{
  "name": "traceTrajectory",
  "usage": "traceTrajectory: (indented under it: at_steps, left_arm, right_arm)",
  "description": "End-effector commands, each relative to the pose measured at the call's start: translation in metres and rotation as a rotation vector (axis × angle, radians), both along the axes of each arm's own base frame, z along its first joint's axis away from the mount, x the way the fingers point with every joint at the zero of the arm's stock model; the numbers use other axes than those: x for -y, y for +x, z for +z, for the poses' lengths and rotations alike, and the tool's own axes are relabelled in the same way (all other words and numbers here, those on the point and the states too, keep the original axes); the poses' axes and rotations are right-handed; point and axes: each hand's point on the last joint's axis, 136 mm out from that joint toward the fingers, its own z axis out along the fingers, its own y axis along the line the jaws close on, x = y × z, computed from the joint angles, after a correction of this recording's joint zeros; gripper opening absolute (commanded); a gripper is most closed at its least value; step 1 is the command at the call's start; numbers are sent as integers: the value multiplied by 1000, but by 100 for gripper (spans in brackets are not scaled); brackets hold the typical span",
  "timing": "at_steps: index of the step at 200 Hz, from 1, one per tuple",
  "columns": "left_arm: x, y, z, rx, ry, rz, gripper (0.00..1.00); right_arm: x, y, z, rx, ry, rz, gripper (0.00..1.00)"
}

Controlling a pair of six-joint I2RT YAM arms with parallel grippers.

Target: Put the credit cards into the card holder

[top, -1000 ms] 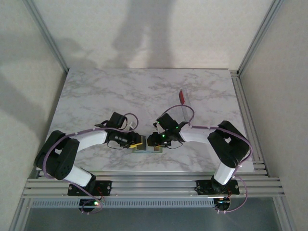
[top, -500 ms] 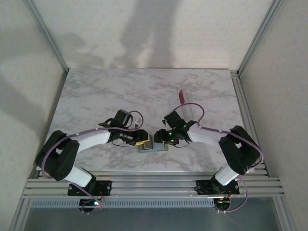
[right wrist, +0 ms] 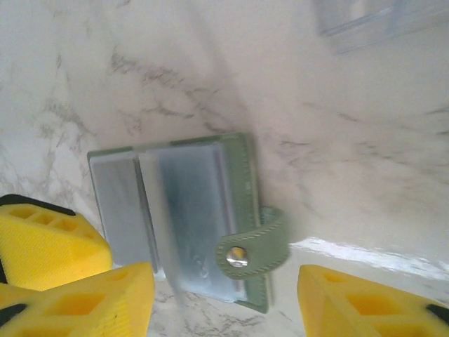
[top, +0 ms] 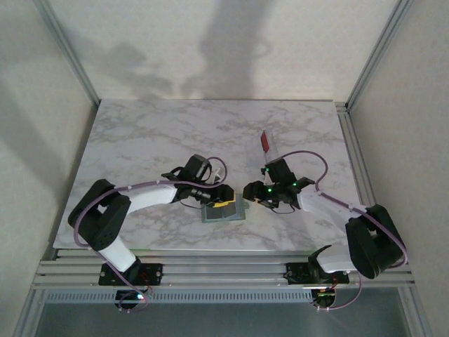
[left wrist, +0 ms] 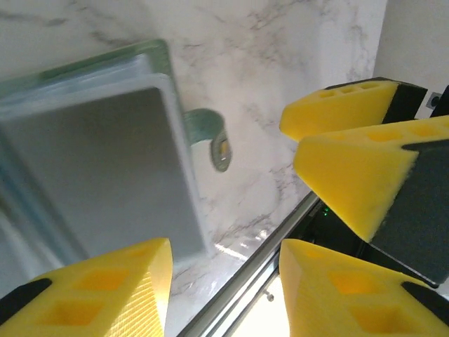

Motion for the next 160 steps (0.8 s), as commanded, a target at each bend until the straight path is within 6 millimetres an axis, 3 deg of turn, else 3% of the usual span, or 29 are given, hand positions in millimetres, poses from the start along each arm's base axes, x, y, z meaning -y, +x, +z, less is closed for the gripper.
traceTrajectory:
  at_steps: [1, 25, 56, 102, 128, 160]
  left_arm:
    - [11, 5, -3, 4, 13, 2, 44]
    - [8, 7, -2, 22, 43, 2, 44]
    - [-13, 15, 6, 65, 83, 41, 45]
    - [-46, 19, -4, 45, 103, 105, 40]
    - [-84, 29, -8, 71, 168, 207, 43]
    - [-145, 34, -32, 60, 342, 362, 47]
  right_arm:
    - [23, -5, 3, -15, -34, -24, 57]
    - [40, 0, 18, 20, -98, -18, 57]
    - [44, 9, 44, 91, -171, 54, 59]
    - [68, 47, 71, 180, -406, 62, 66]
    - [80, 73, 72, 156, -505, 62, 68]
    - [91, 103, 70, 142, -656, 70, 69]
